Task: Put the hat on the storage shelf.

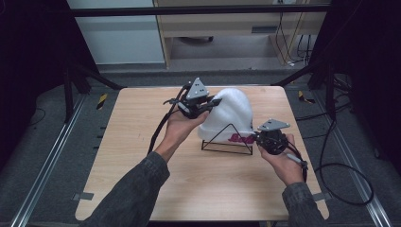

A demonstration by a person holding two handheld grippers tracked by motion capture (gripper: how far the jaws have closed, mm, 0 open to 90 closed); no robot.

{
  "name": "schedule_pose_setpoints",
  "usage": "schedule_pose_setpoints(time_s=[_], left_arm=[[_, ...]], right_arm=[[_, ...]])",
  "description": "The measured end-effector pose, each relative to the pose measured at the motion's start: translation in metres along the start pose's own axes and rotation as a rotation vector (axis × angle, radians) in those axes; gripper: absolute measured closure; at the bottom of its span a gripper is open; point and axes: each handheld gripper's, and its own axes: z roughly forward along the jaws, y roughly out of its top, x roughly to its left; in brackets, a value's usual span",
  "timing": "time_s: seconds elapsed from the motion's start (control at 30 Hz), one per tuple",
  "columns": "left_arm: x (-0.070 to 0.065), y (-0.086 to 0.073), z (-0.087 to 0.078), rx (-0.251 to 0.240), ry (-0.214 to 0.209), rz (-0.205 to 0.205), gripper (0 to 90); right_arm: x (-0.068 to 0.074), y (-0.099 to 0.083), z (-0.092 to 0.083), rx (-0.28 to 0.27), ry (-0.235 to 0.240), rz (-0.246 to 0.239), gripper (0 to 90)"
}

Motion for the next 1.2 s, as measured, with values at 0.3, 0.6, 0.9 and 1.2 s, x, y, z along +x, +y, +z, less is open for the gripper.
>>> schedule_pose_setpoints(time_s=[0.3, 0.6, 0.9, 1.2], left_arm=[[-0.010, -0.014, -0.002, 0.011, -0.022, 0.008, 82.0], [-0.013, -0.021, -0.001, 0.051, -0.009, 0.014, 73.1], [-0.019, -0.021, -0.028, 0.028, 0.030, -0.008, 39.0], [-0.029, -0.018, -0.048, 0.054, 0.021, -0.048, 14.5]], right_arm=[[0.008, -0.014, 0.007, 0.039, 0.006, 0.009, 85.0], [0.009, -0.022, 0.007, 0.035, -0.001, 0.059, 71.1], [0.023, -0.030, -0.016, -0.034, -0.015, 0.103, 46.1], [0.039, -0.024, -0.027, -0.076, -0.006, 0.118, 22.7]])
